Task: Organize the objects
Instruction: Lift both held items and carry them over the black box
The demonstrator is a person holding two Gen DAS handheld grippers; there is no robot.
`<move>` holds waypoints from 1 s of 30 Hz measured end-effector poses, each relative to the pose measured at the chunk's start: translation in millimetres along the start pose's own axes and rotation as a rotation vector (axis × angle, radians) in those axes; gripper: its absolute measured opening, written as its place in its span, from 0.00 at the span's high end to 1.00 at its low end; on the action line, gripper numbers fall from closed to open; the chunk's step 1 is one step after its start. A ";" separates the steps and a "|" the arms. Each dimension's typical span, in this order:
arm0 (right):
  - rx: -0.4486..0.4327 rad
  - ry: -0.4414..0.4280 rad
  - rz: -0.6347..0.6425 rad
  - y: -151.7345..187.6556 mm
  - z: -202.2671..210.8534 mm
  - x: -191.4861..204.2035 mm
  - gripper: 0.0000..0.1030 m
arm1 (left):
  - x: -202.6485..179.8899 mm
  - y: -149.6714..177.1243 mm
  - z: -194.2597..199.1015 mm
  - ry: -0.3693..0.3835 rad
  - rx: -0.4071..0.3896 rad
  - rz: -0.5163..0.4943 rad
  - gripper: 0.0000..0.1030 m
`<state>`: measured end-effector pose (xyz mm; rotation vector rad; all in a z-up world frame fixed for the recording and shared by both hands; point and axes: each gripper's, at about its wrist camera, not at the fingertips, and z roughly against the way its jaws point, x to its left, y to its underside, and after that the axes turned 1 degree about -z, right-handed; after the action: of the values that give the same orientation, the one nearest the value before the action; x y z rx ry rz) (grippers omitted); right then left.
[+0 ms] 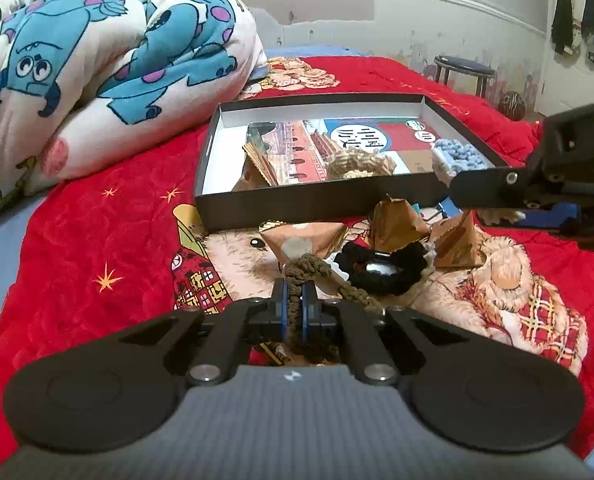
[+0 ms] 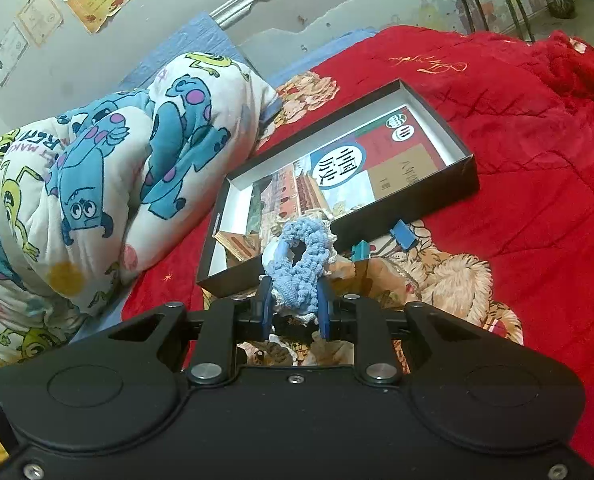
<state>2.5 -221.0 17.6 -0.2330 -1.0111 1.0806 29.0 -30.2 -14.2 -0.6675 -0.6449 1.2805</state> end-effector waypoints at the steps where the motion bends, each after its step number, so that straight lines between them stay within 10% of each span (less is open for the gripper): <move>1: 0.001 -0.005 -0.001 -0.1 -0.1 0.3 0.79 | 0.7 0.2 0.9 0.000 -0.004 0.006 0.92; 30: 0.007 -0.043 0.009 0.9 -6.5 5.7 0.79 | 11.3 -6.4 10.7 0.047 -0.029 0.074 0.92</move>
<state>7.6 -213.9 16.7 -0.2098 -1.0457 1.1012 27.0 -19.1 -1.7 -0.7496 -0.6061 1.3217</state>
